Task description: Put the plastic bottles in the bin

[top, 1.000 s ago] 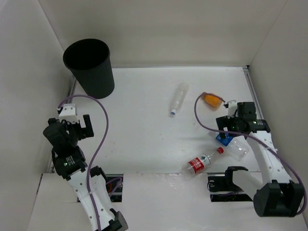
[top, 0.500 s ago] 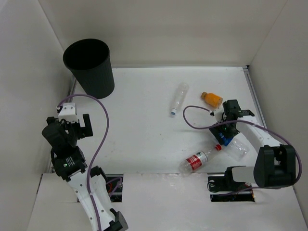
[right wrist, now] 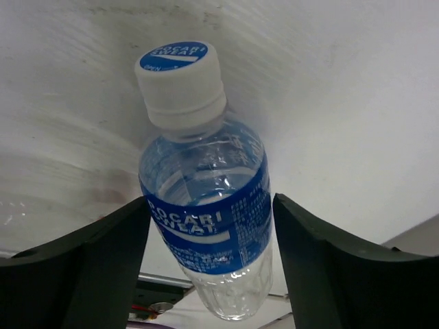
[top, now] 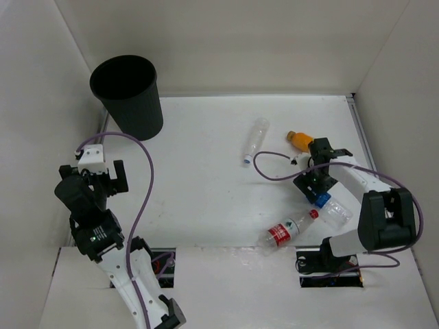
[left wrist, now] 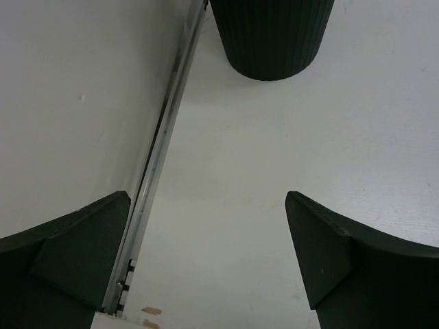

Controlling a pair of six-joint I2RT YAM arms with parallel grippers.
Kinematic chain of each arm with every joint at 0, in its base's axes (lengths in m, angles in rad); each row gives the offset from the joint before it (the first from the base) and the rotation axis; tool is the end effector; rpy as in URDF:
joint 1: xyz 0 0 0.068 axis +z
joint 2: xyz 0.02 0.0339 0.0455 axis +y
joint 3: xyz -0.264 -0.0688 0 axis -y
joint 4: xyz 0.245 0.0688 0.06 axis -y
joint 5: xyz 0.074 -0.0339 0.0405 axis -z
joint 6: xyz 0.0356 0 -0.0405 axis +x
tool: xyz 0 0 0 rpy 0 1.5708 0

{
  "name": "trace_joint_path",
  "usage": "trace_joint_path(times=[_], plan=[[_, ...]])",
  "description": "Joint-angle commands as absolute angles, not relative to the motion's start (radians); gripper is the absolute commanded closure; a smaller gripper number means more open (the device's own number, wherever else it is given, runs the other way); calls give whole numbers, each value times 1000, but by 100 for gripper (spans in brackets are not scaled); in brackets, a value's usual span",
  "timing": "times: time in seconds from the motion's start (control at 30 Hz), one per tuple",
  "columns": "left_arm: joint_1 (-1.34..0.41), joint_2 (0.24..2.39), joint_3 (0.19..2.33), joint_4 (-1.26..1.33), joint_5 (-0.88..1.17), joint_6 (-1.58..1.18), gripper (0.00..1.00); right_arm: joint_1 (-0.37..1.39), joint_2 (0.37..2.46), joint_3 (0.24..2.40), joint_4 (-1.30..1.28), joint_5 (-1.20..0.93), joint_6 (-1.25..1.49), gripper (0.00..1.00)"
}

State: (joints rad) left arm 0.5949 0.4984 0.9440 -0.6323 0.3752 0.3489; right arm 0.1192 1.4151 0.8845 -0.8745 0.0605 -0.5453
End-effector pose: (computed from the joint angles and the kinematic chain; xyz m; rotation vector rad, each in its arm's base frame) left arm 0.0807 0.0388 0.3795 0.0581 1.7571 0.3607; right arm 0.2374 0.0263 0.1940 -0.9679 2.8282 -0.1409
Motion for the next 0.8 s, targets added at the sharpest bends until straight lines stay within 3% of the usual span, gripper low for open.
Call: trace_joint_path(times=[0.0, 0.13, 0.23, 0.3, 0.53, 0.63, 0.77], plan=[[608, 488, 994, -620, 396, 360, 0, 142, 1449, 904, -877, 11, -543, 21], [617, 482, 999, -621, 397, 360, 0, 156, 1499, 900, -854, -18, -526, 37], [633, 474, 1000, -624, 414, 348, 0, 180, 1519, 929, -841, -17, -497, 73], [636, 471, 1006, -632, 434, 328, 0, 209, 1488, 994, -862, -21, -473, 85], [526, 547, 1005, -634, 563, 200, 0, 367, 1420, 1582, -1040, -136, -353, 99], [418, 615, 1026, -586, 601, 121, 0, 415, 1437, 1811, -1014, -210, -243, 100], [230, 693, 1055, -447, 736, 11, 0, 430, 1388, 1881, -815, -427, -59, 100]])
